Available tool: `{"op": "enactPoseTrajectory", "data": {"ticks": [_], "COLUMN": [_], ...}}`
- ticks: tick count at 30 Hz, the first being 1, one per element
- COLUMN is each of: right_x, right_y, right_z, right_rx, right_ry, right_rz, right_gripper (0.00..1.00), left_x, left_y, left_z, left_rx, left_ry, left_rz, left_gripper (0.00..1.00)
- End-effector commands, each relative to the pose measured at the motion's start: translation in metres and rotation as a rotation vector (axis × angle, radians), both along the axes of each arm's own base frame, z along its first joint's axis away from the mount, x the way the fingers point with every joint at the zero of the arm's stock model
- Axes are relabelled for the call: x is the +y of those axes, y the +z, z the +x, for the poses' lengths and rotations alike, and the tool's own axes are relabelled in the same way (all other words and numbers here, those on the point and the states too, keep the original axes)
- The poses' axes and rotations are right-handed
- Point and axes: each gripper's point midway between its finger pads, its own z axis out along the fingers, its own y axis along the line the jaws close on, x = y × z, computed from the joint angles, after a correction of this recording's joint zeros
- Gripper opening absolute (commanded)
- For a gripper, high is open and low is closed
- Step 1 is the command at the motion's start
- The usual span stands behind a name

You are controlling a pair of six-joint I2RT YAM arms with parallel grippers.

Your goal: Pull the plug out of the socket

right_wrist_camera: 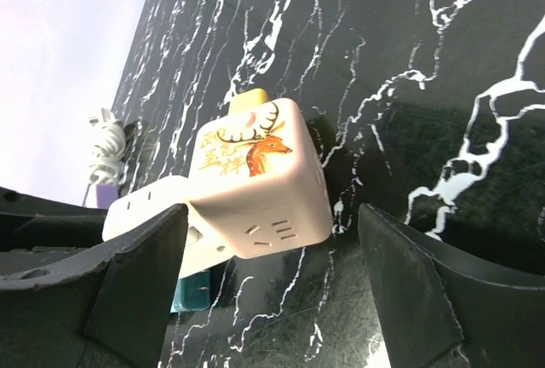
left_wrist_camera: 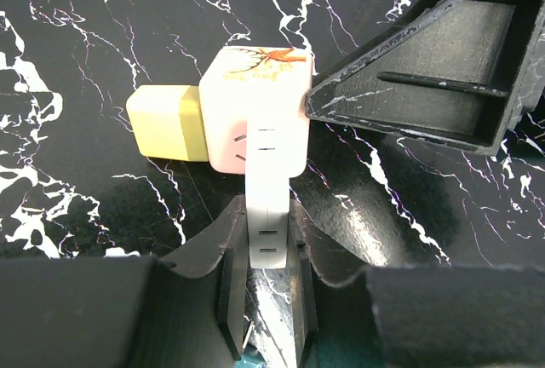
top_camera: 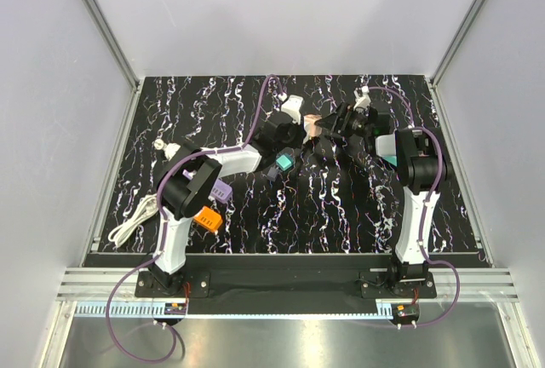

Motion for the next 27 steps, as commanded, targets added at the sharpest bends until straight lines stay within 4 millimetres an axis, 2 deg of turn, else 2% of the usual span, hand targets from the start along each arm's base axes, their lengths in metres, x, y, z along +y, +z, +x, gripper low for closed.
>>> {"op": "enactPoseTrajectory", "data": {"ticks": [1,8,21,25,27], "right_x": [0.012,0.022,0.024,0.025,0.024], "right_y": [0.021,0.02,0.017,0.016,0.017], "right_z": [0.007,0.009,0.008,0.008,0.009], "right_rx": [-0.071,-0.071,-0.053,-0.047,-0.049], "right_ry": [0.055,0.08,0.092,0.092,0.084], "right_rz": [0.028,0.04,0.053,0.055,0.053], "right_gripper": [0.85,0.8,0.69,0.57,0.54], "left_x": [-0.002,-0.003,-0.003,-0.004,-0.004], "left_y": [0.038,0.038,0.038,0.039,0.04], "left_z": [0.003,0.002,0.002,0.002,0.002], "left_rx": [-0.079,-0.077,-0.077,-0.078,-0.079], "left_ry": [-0.019,-0.025,-0.026,-0.029,-0.028], "left_rz": [-0.054,-0.059,-0.062,-0.065,-0.068], "left_gripper": [0.04,0.03,0.02,0.01,0.01]}}
